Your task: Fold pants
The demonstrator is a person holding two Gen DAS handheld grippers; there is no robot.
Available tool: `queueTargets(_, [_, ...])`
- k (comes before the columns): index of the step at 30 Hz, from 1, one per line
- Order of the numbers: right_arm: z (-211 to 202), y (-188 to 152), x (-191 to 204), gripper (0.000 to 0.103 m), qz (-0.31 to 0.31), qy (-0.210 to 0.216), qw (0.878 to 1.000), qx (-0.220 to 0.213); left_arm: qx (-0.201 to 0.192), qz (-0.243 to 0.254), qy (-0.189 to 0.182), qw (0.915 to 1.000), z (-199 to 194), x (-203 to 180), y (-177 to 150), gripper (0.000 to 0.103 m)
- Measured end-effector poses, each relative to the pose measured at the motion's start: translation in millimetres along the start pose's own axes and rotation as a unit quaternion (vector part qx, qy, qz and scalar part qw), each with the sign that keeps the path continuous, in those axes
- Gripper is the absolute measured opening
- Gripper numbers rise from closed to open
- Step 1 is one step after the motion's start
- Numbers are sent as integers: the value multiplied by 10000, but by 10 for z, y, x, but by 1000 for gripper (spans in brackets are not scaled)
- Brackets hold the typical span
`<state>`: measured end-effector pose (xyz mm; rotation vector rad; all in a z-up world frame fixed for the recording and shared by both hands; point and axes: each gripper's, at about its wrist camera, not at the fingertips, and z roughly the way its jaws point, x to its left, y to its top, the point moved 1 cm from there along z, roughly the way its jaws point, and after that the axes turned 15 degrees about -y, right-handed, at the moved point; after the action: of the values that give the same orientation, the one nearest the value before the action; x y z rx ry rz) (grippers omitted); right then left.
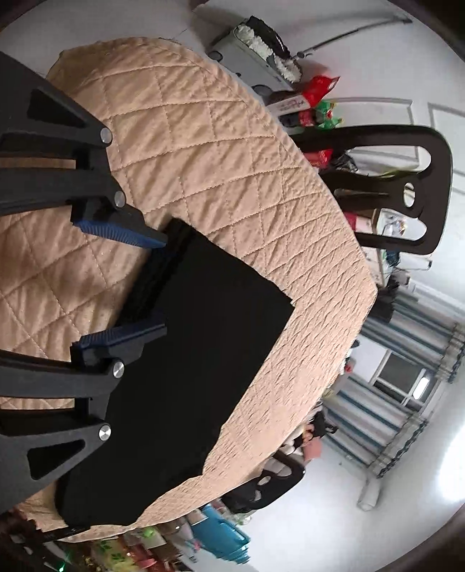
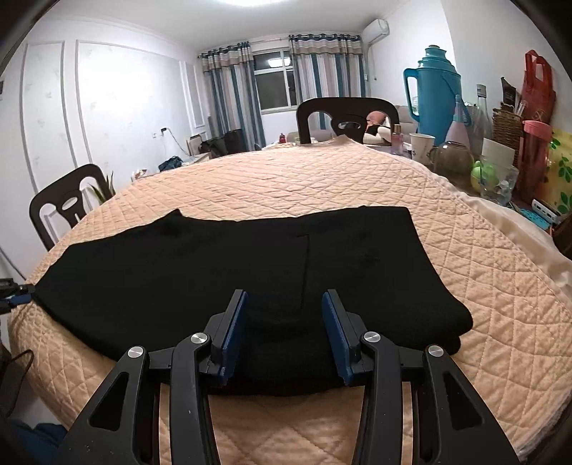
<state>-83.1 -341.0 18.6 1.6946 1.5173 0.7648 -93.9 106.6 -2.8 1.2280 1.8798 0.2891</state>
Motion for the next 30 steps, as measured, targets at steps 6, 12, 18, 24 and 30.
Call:
queueTargets(6, [-22,30,13,43,44,84,9999,-89,-507,-275,-56,9983,-35,43,-80,47])
queueTargets(12, [-35,47,93,43,-41,152,9998,-132,-618,-482,-72,9969,-84,-8,-169,47])
queueTargets(18, [-29,67,155,43,-87,251,9994,-215,-785,-658,-290,9943,-12,62,-48,47])
queueTargets(24, [-5,56,236,43,-149,341,9991,-179,-843,-518,-487,9939,101,70,60,43])
queueTargets(30, [7,65,242,43,-105,358,9992,-148,-634,-507,-565,9951,213,95,159,8])
